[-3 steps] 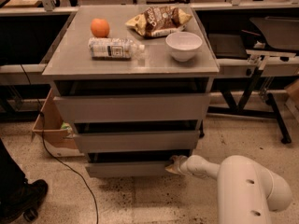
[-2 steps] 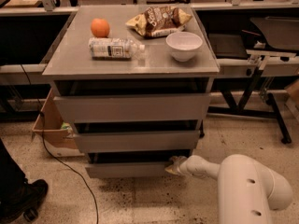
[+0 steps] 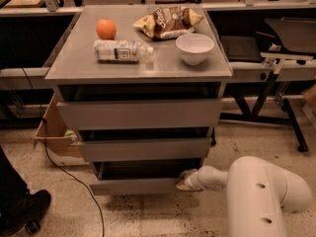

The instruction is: Open bottom drawer

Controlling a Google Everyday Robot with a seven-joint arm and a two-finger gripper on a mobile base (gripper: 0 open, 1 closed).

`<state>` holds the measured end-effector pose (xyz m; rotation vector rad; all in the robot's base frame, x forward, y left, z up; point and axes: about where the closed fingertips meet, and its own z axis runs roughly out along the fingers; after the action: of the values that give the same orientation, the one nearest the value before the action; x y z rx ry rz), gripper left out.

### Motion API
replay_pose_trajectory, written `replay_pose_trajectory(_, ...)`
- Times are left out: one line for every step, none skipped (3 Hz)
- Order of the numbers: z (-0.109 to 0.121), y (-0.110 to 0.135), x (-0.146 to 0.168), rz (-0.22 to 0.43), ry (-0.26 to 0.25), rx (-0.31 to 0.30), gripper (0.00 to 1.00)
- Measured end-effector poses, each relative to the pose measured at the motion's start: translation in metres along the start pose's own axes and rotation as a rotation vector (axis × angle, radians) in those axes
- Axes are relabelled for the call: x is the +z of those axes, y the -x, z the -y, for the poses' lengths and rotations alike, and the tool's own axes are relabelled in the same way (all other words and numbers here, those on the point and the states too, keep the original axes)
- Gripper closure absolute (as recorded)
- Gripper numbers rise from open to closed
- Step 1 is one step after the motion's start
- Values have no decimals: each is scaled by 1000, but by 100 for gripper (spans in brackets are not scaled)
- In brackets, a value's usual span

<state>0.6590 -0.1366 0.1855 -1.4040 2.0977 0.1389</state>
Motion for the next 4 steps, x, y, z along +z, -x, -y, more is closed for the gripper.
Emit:
replay_pose_trajectory(-4,-2,-3,-10,10,-7,30)
replay_pose_trajectory(-46,-36,-23,-125,120,-81,7)
replay_pose_trajectory(-88,-62,-48,-227,289,-227,0)
replay_pose_trajectory(-96,-67,-64,-260,357,-305,0)
